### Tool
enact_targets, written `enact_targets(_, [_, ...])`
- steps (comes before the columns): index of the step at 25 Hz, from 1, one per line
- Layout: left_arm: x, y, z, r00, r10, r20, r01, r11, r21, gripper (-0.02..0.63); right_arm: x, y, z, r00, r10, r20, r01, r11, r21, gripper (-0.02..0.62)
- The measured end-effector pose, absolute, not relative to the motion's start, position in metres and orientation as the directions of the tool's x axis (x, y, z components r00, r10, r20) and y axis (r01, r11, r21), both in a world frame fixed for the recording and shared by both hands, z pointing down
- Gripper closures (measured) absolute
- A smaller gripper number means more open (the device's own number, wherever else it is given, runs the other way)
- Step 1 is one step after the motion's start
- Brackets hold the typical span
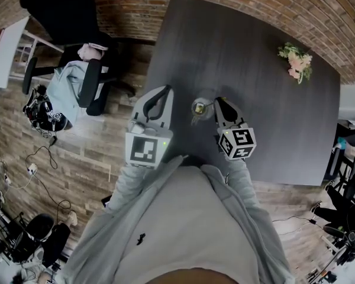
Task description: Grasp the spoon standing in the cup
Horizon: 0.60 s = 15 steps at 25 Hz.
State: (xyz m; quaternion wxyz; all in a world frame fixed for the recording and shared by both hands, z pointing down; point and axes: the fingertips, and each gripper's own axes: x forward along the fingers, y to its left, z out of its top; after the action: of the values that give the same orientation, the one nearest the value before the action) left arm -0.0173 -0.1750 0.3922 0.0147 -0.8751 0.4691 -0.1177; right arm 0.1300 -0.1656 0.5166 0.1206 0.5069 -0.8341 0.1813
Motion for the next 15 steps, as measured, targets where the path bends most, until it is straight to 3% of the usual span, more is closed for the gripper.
enact_targets(15, [-0.017, -0.172, 0.385, 0.524, -0.832, 0.18, -0.834, -0.544, -0.087, 0.588, 0.128, -0.161, 0.503, -0.477, -0.805, 0.354, -0.879, 0.437, -0.19, 0.577])
